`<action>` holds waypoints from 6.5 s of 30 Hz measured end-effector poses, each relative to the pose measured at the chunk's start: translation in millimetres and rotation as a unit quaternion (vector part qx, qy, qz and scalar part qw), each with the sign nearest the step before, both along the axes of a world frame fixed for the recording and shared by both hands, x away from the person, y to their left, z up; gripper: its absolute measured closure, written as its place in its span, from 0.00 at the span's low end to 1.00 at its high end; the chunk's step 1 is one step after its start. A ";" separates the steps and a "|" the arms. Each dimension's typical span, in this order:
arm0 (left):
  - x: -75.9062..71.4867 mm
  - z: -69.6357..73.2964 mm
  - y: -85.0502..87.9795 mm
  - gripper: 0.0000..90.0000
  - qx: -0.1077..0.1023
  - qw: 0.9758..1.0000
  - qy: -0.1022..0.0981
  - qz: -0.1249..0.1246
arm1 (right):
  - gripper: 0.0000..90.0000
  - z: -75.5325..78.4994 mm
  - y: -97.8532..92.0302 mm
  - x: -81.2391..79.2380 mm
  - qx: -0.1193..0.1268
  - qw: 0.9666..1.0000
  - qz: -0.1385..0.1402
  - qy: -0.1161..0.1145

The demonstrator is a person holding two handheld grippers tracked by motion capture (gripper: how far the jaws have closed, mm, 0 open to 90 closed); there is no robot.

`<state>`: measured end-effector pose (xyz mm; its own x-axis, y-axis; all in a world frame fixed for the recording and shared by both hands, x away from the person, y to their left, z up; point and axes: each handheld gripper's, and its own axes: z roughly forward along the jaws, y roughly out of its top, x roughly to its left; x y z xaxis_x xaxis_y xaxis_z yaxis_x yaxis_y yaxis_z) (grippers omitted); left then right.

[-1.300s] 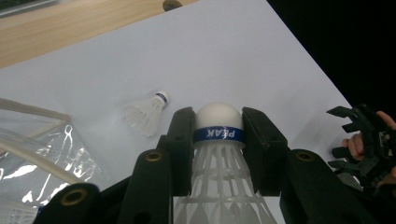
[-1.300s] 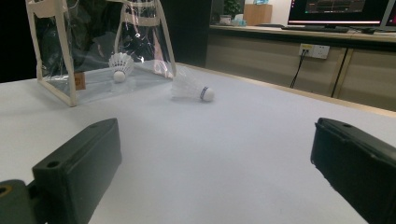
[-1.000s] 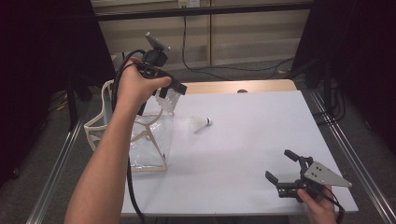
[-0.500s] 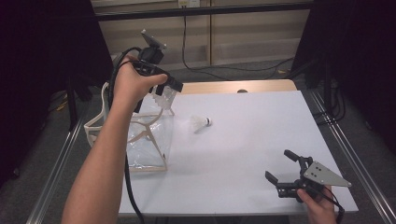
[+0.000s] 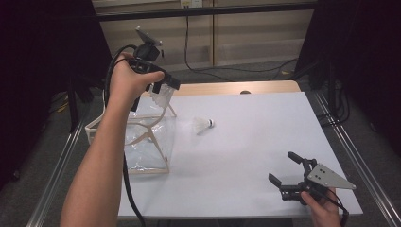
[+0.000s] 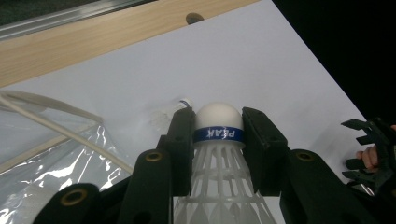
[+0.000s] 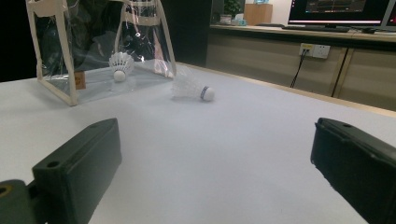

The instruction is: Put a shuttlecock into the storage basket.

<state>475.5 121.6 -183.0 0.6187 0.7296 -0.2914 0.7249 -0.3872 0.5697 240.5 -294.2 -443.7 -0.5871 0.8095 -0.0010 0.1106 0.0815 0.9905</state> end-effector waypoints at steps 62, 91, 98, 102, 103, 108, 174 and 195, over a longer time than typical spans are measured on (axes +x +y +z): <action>11.8 -22.4 49.7 0.73 0.028 0.997 -0.001 0.077 | 0.02 -0.3 0.8 -0.4 0.001 1.000 0.001 0.003; 14.8 -39.8 61.1 0.73 0.036 0.995 0.003 0.094 | 0.02 -0.5 0.9 0.0 0.000 1.000 0.003 0.003; 15.2 -44.4 61.6 0.72 0.042 0.994 0.003 0.097 | 0.02 -0.5 1.1 0.0 0.000 1.000 0.003 0.003; 15.9 -46.9 61.4 0.72 0.043 0.994 0.004 0.098 | 0.02 -0.4 1.5 -0.2 0.001 1.000 0.003 0.003; 16.2 -47.5 61.5 0.72 0.043 0.994 0.004 0.096 | 0.02 -0.5 1.2 -0.1 -0.001 1.000 0.004 0.003; 16.8 -49.2 60.7 0.72 0.046 0.994 0.004 0.097 | 0.02 -0.4 1.1 -0.1 0.000 1.000 0.003 0.003; -17.2 -20.3 11.7 0.40 -0.002 1.000 -0.005 -0.023 | 0.02 -0.1 1.4 -0.9 0.001 1.000 0.002 0.001; -25.8 -25.0 -13.2 0.27 0.004 0.998 -0.005 -0.061 | 0.02 0.1 1.0 -1.2 -0.004 1.000 0.004 -0.001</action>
<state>449.7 108.5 -208.0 0.7059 0.6508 -0.2796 0.6664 -0.4762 0.5737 239.3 -293.2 -443.6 -0.5940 0.8044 -0.0082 0.1082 0.0900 0.9900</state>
